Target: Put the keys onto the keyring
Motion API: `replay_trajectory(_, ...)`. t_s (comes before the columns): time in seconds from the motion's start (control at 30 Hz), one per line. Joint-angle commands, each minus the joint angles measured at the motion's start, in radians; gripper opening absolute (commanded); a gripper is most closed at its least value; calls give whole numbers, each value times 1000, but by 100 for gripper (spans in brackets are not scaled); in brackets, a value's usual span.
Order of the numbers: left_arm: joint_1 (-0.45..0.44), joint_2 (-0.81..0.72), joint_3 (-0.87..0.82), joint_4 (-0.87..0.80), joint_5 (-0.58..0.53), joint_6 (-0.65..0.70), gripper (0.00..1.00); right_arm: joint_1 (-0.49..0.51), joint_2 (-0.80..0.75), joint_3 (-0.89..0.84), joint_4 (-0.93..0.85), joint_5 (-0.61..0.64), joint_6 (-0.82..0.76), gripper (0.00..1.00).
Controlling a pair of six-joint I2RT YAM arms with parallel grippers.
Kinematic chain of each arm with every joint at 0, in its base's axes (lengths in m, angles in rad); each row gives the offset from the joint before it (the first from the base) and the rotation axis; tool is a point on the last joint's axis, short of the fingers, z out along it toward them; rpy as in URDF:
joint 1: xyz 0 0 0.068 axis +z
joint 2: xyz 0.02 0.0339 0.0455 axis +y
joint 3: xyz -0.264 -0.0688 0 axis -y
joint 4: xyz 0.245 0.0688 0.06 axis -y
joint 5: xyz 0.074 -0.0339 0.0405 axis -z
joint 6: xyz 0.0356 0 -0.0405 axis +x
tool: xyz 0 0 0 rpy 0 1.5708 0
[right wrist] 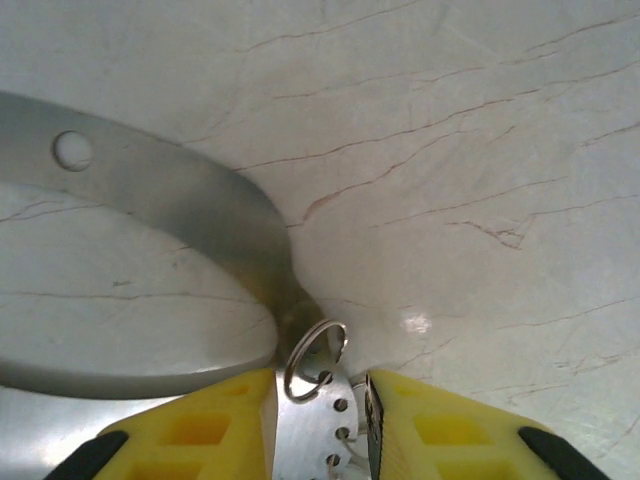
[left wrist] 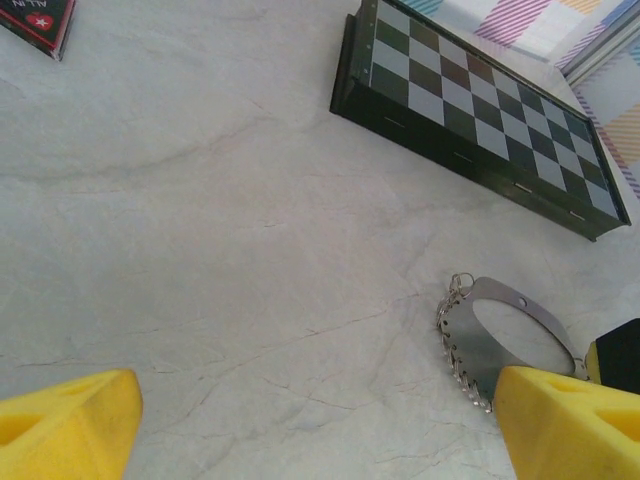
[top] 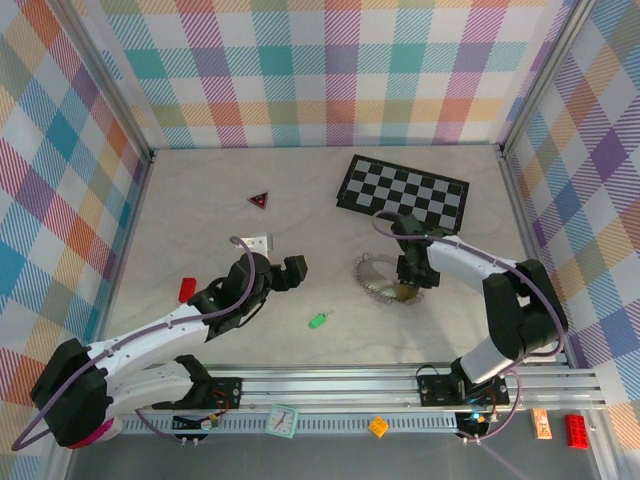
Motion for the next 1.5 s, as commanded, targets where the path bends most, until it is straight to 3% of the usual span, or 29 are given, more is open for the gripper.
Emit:
replay_trajectory(0.0, -17, -23, -18, -15, -24, -16, 90, 8, 13, 30, -33, 38, -4, 27)
replay_trajectory(0.3, -17, -25, -15, -21, -27, -16, 90, 8, 32, 42, -37, 39, -7, 20)
replay_trajectory(0.47, -17, -23, -13, -22, -28, -16, 90, 8, 32, 45, -44, 44, -8, 27)
replay_trajectory(0.9, -17, -21, -10, -27, -28, -19, 90, 8, 85, 66, -49, 72, 3, 29)
replay_trajectory(1.47, -17, -18, -2, -33, -34, -14, 90, 10, 37, 59, -87, 78, 6, 9)
